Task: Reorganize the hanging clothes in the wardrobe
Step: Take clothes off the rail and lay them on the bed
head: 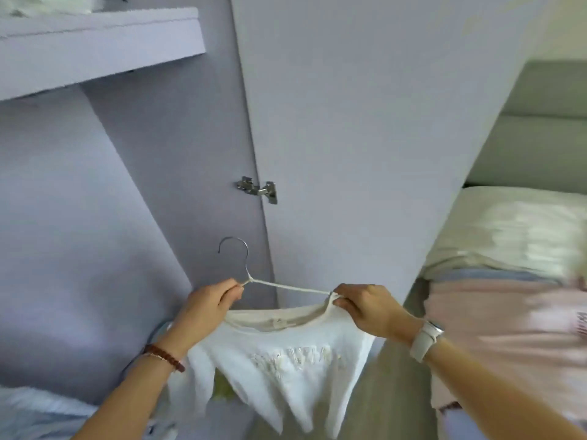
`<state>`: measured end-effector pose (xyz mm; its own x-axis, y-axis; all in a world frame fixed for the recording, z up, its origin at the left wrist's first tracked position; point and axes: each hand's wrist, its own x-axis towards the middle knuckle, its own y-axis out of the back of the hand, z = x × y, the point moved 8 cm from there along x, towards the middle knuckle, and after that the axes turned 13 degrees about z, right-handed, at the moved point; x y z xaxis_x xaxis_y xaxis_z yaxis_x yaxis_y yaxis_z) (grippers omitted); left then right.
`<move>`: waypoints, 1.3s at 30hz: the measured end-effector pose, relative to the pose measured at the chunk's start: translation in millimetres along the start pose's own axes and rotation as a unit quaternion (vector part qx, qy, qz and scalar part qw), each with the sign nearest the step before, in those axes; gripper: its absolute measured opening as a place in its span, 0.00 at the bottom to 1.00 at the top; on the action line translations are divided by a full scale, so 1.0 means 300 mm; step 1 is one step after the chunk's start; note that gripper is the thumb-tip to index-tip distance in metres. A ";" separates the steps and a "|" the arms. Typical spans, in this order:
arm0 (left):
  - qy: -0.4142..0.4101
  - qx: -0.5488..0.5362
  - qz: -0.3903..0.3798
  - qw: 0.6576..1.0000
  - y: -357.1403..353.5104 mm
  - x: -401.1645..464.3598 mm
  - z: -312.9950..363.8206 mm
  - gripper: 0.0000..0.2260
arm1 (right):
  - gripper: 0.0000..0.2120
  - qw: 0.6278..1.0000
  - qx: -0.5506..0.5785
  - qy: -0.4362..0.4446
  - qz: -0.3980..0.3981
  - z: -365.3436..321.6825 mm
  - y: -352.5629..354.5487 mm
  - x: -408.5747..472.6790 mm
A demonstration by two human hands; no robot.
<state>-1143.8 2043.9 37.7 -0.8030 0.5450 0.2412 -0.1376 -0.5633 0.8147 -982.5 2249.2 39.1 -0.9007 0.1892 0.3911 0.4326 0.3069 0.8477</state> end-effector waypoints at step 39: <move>-0.344 -0.261 -0.090 0.898 -1.046 0.304 1.808 0.25 | 0.06 0.645 0.007 -0.554 0.527 0.983 0.930 -0.879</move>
<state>-859.3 2607.2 90.2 -0.2177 0.8093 0.5456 -0.6255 -0.5448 0.5585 -612.4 2560.1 67.0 0.4714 0.8470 0.2456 0.7877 -0.5296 0.3147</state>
